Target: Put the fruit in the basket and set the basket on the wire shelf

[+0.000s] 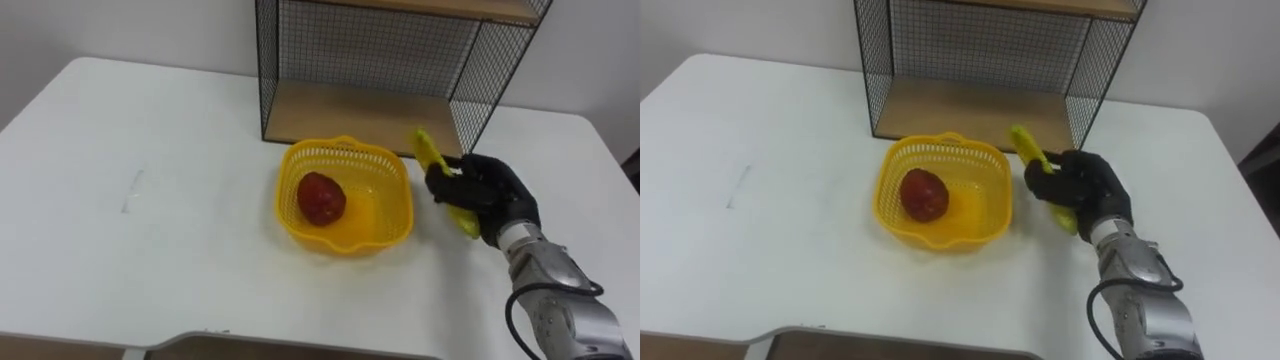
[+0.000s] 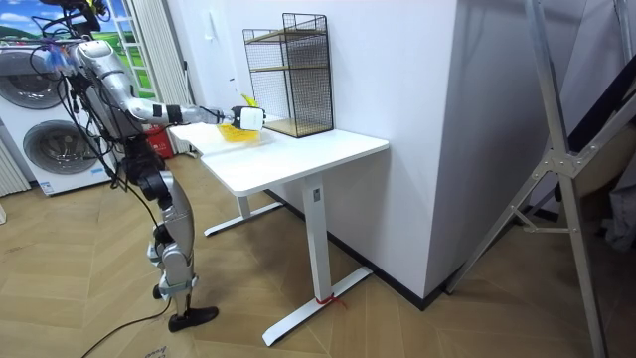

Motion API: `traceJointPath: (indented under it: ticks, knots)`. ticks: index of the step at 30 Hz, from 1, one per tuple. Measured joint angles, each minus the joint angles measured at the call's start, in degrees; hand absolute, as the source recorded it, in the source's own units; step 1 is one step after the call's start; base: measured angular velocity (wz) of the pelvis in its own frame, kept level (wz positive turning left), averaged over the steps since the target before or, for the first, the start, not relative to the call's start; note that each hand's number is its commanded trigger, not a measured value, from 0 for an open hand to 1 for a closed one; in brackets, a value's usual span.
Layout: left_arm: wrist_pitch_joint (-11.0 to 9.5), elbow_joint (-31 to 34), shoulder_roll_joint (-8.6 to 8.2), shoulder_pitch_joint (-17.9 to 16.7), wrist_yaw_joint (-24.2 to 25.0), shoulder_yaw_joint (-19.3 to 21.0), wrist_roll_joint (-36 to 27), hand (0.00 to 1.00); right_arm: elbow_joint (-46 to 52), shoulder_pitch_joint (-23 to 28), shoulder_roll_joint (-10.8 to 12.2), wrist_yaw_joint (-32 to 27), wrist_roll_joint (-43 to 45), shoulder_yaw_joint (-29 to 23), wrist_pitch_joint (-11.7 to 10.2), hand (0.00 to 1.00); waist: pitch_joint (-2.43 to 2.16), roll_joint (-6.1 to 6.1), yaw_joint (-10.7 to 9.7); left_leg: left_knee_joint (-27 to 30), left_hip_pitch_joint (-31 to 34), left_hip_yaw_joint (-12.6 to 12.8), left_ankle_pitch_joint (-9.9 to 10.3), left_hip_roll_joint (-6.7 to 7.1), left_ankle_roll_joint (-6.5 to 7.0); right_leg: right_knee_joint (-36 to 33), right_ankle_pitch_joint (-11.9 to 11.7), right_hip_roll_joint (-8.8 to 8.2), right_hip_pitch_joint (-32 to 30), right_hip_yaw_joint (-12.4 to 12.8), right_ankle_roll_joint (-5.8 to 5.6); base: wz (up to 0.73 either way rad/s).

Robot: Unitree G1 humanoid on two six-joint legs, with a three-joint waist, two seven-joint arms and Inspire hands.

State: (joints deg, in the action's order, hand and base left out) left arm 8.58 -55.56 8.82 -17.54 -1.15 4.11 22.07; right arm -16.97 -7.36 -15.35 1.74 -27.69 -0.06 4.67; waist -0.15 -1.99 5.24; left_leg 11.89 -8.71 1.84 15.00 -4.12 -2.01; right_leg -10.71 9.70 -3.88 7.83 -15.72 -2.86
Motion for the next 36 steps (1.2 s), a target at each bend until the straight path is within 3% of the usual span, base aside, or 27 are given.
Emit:
traceJointPath:
  ticks: [5, 12, 21, 22, 23, 24, 28, 36]
  knots:
    - [-0.54, -0.11, -0.09, -0.26, -1.14, -0.32, -0.04, 0.0, 7.03, 0.03, 0.01, 0.31, -1.09, 3.12, -1.61, 1.0, -0.06, 0.9, -0.09, -0.17, -0.41, 0.25, -0.04, -0.06, -0.06, -0.13, -0.01, 0.02, 0.33, 0.07, 0.02, 0.0]
    - [-1.03, -1.84, -0.16, 0.13, -1.07, -0.43, 0.02, 0.0, 12.76, 0.04, -0.01, 0.96, 1.82, 3.41, -2.15, 1.0, -0.19, 0.57, -0.04, -0.17, -0.11, 0.25, -0.04, -0.07, -0.06, -0.18, -0.02, 0.03, 0.17, 0.05, 0.04, 0.0]
    - [-1.0, -2.3, -0.05, 1.49, -0.96, -3.63, 0.11, 0.0, 13.62, -0.09, 0.37, 2.18, 18.34, 5.85, -2.23, 1.0, -0.1, 0.0, 1.0, -0.26, 0.32, 0.02, -0.04, -0.04, -0.06, -0.19, -0.02, 0.01, -0.28, -0.12, 0.03, 0.0]
    - [-0.98, -2.26, 0.02, 1.82, -0.84, -3.82, 0.11, 0.0, 13.6, -0.09, 0.54, 2.16, 19.44, 5.9, -2.23, 0.54, 0.05, -0.25, 1.29, -0.26, 0.5, -0.08, -0.04, -0.04, -0.06, -0.19, -0.02, 0.01, -0.4, -0.19, 0.03, 0.0]
    - [-0.97, -2.21, 0.12, 2.01, -0.69, -3.93, 0.09, 0.0, 13.6, -0.09, 0.54, 2.12, 20.28, 6.03, -2.22, 0.17, 0.26, -0.6, 1.53, -0.25, 0.57, -0.08, -0.05, -0.04, -0.06, -0.19, -0.02, 0.01, -0.47, -0.17, 0.03, 0.0]
    - [-0.94, -2.2, 0.16, 2.07, -0.58, -3.93, 0.09, 0.0, 13.6, -0.09, 0.54, 2.09, 21.2, 6.17, -2.22, 0.0, 0.39, -0.66, 1.68, -0.25, 0.62, -0.08, -0.05, -0.04, -0.06, -0.19, -0.02, 0.02, -0.5, -0.19, 0.03, 0.0]
    - [-0.73, -2.2, 0.4, 2.22, -0.38, -4.41, 0.1, 0.0, 13.6, -0.09, 0.53, 2.05, 25.4, 7.77, -2.19, 0.0, 0.42, -1.51, 2.36, -0.09, 1.19, -0.11, -0.05, -0.04, -0.06, -0.17, -0.02, 0.01, -0.99, -0.22, 0.03, 0.0]
    - [-0.58, -1.66, 0.78, 2.48, 0.02, -4.42, 0.11, 0.0, 13.59, -0.12, 0.55, 2.15, 26.05, 7.88, -2.16, 0.0, 0.48, -1.29, 2.81, -0.15, 1.52, -0.48, -0.04, -0.05, -0.06, -0.07, -0.01, -0.01, -1.0, -0.72, 0.02, 0.03]
